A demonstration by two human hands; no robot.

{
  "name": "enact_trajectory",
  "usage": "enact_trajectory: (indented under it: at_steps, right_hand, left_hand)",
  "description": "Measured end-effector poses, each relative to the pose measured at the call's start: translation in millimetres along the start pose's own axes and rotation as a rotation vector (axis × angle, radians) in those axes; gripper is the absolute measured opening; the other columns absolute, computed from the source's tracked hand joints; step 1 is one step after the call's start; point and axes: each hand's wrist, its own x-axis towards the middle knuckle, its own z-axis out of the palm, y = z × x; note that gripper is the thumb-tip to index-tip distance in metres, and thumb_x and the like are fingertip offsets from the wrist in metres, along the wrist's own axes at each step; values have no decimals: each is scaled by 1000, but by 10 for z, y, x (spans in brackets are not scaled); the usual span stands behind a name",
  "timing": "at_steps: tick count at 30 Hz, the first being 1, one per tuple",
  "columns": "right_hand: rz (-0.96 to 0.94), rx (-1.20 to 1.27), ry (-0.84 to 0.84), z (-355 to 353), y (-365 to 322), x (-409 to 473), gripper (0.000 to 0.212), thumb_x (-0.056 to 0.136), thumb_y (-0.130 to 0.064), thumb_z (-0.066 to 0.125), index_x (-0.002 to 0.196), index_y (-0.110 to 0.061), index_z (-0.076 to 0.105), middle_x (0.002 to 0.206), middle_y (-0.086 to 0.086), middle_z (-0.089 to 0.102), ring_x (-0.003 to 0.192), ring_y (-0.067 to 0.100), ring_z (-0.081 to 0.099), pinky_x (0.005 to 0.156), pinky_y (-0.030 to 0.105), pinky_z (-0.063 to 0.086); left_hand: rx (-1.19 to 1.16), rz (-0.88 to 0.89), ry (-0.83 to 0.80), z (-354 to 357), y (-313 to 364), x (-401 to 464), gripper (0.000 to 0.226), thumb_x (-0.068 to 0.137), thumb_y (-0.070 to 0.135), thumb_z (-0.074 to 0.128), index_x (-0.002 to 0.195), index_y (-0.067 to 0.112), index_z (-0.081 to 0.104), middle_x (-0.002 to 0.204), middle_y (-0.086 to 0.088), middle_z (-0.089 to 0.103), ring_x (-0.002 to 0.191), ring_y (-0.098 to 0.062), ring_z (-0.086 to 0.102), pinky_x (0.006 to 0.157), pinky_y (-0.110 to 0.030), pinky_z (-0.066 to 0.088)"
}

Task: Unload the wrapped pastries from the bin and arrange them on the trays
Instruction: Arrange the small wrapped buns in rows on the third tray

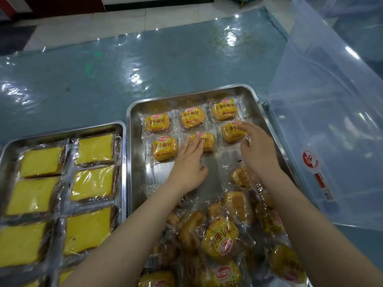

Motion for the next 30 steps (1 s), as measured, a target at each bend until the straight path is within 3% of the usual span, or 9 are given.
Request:
enact_trajectory:
  at_steps: [3,6,9,13,17,19,22,26,30]
  right_hand:
    - [73,28,-57,-212,28,-215,34,89,-6,55,113,-28,63,118,-8,59,101,6,52,88,24,39]
    - [156,-61,-224,-356,125,-459,38,87,-23,64,124,-28,57,129,-4,54,113,13,52,91,30,39]
    - [307,-16,-410,-356,136,-676,68,82,-31,72,141,-19,40,135,5,53,118,23,53,92,34,43]
    - [365,18,-400,-313,127,-837,76,78,-22,76,143,-16,37,127,7,57,111,25,55,94,40,47]
    - [394,255,-252,-386,84,-897,59,71,-15,80,117,-37,51,106,-7,58,88,11,58,69,28,53]
    - [326,265,-52,-417,42,-851,47,69,-18,81,93,-43,49,103,-12,56,91,11,57,70,27,49]
    - [142,81,106,-402,-6,-748,43,77,-24,76,94,-41,40,110,-9,53,96,15,56,80,36,48]
    - [20,-46,-249,-278,29,-738,50,80,-22,71,124,-31,48,118,-8,55,103,14,54,85,33,47]
    - [-169,-248,-357,-117,96,-906,41,85,-32,63,126,-32,58,130,-7,56,115,16,51,96,37,43]
  left_hand:
    - [-71,31,40,-77,13,-125,69,92,20,49,150,21,12,157,9,-2,142,-8,-14,114,-30,-6]
    - [-180,9,51,-155,29,-348,57,93,18,49,146,23,29,155,11,17,143,-5,1,115,-28,4]
    - [-251,-78,26,-193,20,-639,49,93,19,50,141,26,40,150,11,31,141,-5,17,112,-26,17]
    - [-276,-225,48,-203,13,-1053,44,93,22,52,136,28,48,150,2,34,135,-10,35,106,-23,27]
    - [-255,-249,148,-252,84,-1308,45,92,23,55,136,30,47,145,3,43,131,-11,40,103,-23,29]
    - [-271,-262,169,-276,118,-1366,44,93,23,55,136,29,47,144,4,44,125,-13,47,102,-27,37]
    - [-233,-261,205,-300,125,-1440,45,92,21,55,136,29,48,139,7,48,101,-8,57,83,-20,42]
    - [-171,-292,202,-260,35,-1511,50,90,20,58,138,28,45,147,3,38,133,-15,35,108,-32,27]
    - [-203,-404,181,-219,-72,-1568,60,88,25,60,143,29,36,151,4,30,131,-18,40,105,-39,37]
